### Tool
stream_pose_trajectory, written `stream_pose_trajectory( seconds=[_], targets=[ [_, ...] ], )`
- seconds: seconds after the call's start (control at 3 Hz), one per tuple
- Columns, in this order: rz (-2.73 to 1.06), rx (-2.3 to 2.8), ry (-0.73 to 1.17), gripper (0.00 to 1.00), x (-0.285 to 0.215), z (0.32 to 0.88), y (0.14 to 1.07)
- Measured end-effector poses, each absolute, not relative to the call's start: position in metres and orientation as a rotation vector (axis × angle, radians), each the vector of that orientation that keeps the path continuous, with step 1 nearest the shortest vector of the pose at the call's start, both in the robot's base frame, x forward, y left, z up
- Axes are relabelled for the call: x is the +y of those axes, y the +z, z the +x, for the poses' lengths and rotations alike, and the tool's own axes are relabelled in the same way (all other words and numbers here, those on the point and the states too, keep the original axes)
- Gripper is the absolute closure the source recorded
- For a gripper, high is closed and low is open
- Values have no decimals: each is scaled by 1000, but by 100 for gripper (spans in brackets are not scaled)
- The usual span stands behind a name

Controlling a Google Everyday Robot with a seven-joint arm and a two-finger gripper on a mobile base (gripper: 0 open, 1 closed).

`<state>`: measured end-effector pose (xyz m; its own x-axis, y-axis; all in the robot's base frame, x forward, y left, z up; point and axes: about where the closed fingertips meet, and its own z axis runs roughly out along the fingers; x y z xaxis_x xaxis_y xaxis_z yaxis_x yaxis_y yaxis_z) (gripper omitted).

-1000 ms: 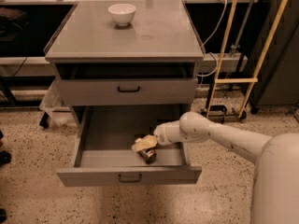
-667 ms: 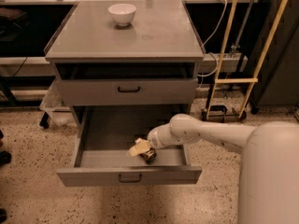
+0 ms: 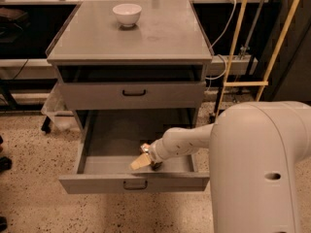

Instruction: Pick orange can from middle drawer and place on counter

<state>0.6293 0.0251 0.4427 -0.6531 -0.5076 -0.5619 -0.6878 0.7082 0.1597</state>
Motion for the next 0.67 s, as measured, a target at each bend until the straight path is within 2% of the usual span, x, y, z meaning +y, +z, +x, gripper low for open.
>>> stream_pose_trajectory(
  seconds=[0.67],
  targets=[
    [-794,2440,478,0,36,644,440]
  ],
)
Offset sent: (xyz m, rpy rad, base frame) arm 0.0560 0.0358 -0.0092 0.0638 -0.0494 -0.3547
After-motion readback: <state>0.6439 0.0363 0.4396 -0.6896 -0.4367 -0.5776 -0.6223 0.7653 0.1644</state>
